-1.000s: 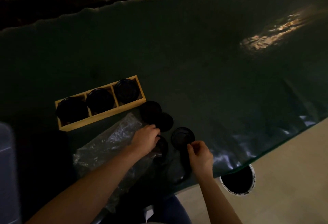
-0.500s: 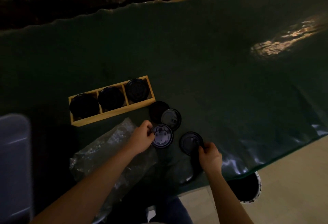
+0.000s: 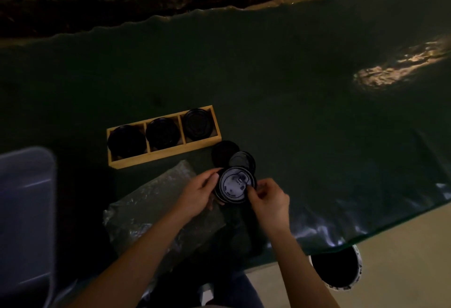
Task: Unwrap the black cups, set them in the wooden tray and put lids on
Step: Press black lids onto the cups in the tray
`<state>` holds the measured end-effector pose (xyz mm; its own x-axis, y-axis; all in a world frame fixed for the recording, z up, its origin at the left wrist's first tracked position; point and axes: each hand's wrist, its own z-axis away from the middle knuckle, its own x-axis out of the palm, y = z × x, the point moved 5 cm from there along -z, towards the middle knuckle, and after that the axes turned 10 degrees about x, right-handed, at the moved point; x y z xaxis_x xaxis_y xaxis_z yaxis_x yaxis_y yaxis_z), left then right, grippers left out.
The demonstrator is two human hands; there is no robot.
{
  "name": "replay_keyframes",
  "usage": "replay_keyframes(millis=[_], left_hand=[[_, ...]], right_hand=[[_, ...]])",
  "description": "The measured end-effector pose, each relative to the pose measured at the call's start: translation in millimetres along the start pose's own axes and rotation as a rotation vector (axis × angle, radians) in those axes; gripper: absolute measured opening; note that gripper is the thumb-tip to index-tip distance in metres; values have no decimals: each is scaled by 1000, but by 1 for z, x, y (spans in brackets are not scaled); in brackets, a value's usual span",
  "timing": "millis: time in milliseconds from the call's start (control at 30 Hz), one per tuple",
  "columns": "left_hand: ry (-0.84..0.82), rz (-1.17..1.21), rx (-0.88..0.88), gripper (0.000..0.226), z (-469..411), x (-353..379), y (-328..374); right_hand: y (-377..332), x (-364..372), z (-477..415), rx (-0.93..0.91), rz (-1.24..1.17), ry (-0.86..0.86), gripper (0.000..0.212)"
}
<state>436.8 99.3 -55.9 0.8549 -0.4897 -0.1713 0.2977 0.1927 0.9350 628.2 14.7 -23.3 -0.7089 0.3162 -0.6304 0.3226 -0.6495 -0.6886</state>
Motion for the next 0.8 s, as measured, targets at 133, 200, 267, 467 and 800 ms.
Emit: replay_keyframes(millis=[133, 200, 267, 467, 800], left_hand=[[-5, -6, 14, 18, 7, -3, 8], [5, -43, 22, 24, 8, -8, 9], [61, -75, 11, 35, 9, -15, 4], [284, -38, -46, 36, 8, -36, -10], [373, -38, -76, 47, 7, -52, -16]], right_hand=[[-15, 12, 4, -69, 60, -21, 15], [-18, 17, 4, -132, 97, -34, 18], [-16, 23, 0, -129, 108, -82, 35], [7, 23, -45, 89, 21, -73, 29], [12, 50, -96, 135, 256, -150, 24]])
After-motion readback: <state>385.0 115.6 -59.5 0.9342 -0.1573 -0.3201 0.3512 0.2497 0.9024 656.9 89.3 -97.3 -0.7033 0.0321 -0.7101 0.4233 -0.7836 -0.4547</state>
